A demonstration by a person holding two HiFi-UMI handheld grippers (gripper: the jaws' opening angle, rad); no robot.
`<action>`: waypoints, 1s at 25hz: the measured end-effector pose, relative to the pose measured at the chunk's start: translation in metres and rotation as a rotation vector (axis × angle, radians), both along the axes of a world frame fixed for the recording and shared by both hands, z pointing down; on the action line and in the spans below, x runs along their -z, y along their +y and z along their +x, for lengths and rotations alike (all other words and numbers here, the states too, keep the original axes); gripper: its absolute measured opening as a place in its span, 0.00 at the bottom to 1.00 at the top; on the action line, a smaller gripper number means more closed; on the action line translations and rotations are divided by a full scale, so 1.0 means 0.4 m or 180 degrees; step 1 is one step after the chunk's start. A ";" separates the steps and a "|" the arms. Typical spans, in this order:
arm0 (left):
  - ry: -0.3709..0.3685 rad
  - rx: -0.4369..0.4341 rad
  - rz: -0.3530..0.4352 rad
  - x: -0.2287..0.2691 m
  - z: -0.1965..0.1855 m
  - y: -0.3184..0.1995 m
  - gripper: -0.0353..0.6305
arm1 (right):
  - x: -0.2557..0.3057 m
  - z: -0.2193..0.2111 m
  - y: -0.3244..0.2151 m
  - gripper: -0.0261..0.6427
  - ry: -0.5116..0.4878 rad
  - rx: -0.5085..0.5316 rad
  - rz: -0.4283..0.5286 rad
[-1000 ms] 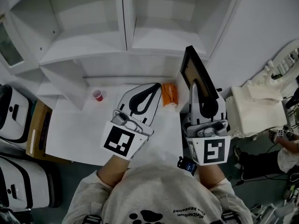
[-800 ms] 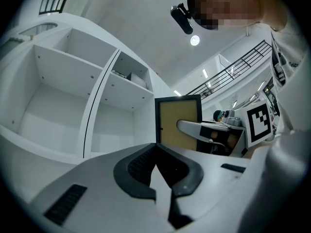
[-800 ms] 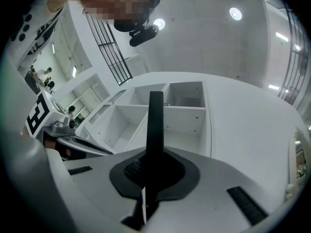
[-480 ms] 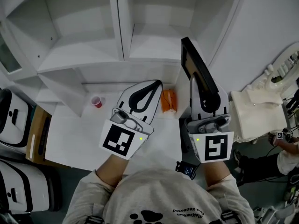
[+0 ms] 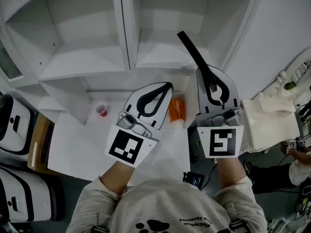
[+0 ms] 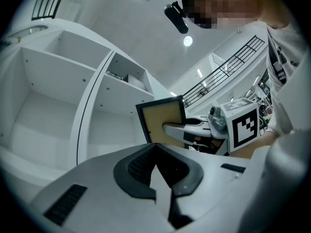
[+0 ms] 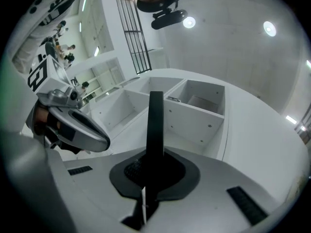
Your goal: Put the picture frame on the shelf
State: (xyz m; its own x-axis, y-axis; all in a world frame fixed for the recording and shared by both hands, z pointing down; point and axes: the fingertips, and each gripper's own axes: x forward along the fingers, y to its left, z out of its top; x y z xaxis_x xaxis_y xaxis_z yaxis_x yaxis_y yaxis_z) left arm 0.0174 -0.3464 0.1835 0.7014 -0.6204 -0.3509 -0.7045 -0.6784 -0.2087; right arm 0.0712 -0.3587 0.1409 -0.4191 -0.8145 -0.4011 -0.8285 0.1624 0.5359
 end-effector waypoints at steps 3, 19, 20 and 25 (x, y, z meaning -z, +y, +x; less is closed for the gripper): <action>0.0019 0.0012 -0.0022 0.000 -0.005 -0.012 0.08 | -0.030 -0.014 -0.033 0.10 0.0674 -0.0228 -0.0080; 0.0069 0.0006 -0.0073 -0.010 -0.007 -0.036 0.08 | -0.103 -0.069 -0.160 0.10 0.1970 -0.0700 -0.0369; 0.0070 0.0002 -0.0077 -0.010 -0.007 -0.036 0.08 | -0.108 -0.071 -0.164 0.10 0.2017 -0.0705 -0.0400; 0.0069 0.0000 -0.0091 -0.009 -0.006 -0.037 0.08 | -0.125 -0.078 -0.175 0.10 0.2247 -0.0747 -0.0480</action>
State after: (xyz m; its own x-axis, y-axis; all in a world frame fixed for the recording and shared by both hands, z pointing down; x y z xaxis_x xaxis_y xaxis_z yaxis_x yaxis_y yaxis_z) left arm 0.0151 -0.3610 0.1873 0.6938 -0.6304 -0.3481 -0.7086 -0.6839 -0.1737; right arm 0.0398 -0.4289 0.1909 -0.3439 -0.9388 0.0207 -0.3189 0.1375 0.9378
